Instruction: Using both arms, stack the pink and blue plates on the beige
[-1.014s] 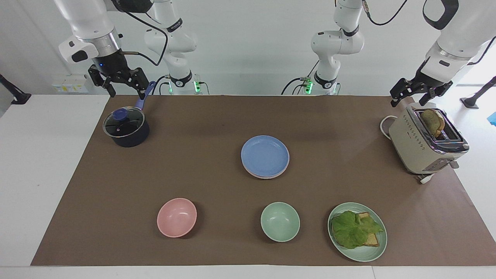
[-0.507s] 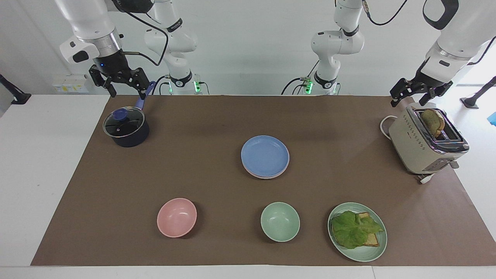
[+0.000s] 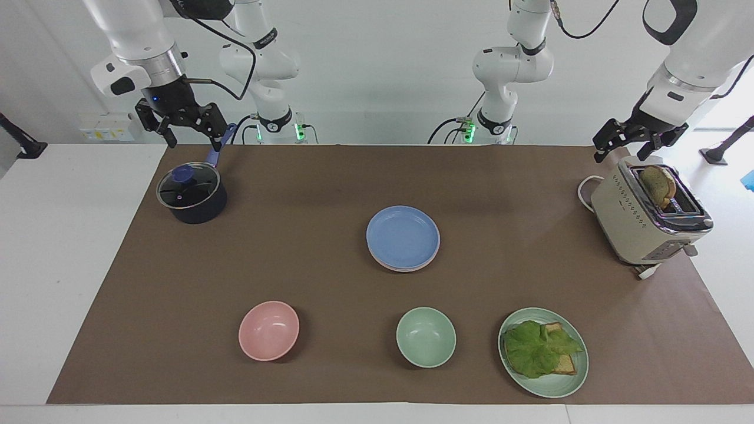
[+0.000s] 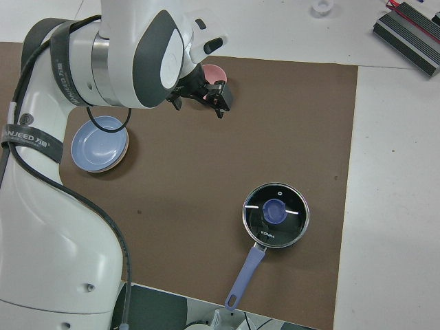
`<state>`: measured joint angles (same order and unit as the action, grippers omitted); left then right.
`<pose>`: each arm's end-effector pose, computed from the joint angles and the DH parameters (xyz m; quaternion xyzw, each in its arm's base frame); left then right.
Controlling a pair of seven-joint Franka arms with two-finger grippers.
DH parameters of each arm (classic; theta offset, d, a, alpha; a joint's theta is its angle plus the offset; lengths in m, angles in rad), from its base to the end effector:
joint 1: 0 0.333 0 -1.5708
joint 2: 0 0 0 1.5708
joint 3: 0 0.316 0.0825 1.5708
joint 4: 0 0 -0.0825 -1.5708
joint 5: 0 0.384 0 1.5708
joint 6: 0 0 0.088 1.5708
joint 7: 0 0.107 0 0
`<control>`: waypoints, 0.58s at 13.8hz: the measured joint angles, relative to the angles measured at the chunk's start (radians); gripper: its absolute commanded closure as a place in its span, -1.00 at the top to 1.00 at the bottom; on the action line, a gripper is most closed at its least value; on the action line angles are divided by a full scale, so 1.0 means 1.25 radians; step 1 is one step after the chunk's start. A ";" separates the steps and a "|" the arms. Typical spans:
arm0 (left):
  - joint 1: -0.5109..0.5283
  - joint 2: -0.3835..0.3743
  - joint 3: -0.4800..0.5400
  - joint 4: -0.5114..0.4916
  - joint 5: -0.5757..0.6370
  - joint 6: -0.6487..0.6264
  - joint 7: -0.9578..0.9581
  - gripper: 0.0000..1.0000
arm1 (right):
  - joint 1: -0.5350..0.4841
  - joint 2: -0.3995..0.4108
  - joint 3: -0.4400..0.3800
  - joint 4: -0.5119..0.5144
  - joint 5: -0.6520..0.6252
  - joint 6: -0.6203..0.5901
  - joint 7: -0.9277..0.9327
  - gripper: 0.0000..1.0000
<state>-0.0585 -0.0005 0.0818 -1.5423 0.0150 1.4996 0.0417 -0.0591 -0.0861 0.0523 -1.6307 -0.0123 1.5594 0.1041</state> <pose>0.5470 0.0145 0.6320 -0.9997 0.0088 0.0213 0.0068 0.5263 -0.0036 0.6417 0.9984 -0.0556 0.0077 0.0080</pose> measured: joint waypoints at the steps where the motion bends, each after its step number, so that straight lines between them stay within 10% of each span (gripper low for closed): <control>1: 0.000 0.000 0.000 0.000 0.000 0.000 0.000 1.00 | 0.000 0.000 0.000 0.000 0.000 0.000 0.000 1.00; 8: 0.000 0.000 0.000 0.000 0.000 0.000 0.000 1.00 | 0.064 0.000 -0.082 0.000 0.000 0.000 -0.005 1.00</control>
<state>-0.0585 -0.0005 0.0818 -1.5423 0.0150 1.4996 0.0417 0.0212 -0.0862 -0.0506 -1.6311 -0.0123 1.5594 0.0982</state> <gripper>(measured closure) 0.000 0.000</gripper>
